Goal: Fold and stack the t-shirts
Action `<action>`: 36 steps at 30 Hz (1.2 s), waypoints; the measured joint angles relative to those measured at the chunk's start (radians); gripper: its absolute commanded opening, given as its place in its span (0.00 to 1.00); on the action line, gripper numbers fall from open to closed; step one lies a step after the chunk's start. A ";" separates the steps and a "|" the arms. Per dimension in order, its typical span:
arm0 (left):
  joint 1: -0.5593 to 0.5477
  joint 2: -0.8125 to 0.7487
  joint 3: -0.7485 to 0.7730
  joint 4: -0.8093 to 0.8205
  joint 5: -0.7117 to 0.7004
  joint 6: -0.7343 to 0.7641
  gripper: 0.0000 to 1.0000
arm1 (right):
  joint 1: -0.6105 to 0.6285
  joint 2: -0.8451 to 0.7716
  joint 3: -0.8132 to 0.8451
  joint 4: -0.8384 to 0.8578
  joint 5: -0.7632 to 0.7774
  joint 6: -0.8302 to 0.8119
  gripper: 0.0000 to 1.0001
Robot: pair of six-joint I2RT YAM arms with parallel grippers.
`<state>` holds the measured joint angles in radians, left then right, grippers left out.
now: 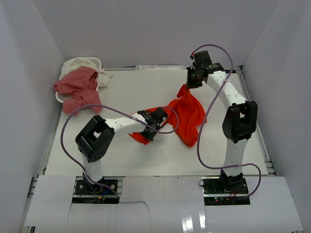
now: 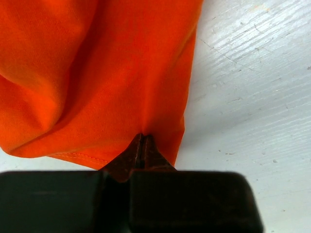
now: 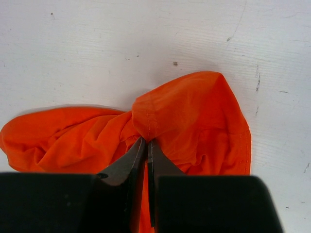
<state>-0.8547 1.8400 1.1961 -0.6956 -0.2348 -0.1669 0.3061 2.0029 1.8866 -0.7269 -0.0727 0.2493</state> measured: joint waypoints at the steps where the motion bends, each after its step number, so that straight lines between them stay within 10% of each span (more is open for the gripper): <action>1: 0.000 0.000 0.000 0.000 0.004 0.000 0.00 | -0.004 0.000 0.000 0.000 -0.003 0.000 0.08; 20: 0.370 -0.370 0.227 -0.133 0.135 -0.126 0.00 | -0.044 -0.206 -0.165 0.036 -0.016 0.005 0.08; 36: 0.430 -0.469 0.300 -0.301 0.307 -0.206 0.00 | -0.021 -0.718 -0.477 0.057 -0.088 0.050 0.08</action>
<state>-0.4244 1.3712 1.4963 -0.9966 0.0723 -0.3733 0.2855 1.2846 1.4097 -0.6701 -0.1608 0.2993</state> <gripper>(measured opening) 0.018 0.084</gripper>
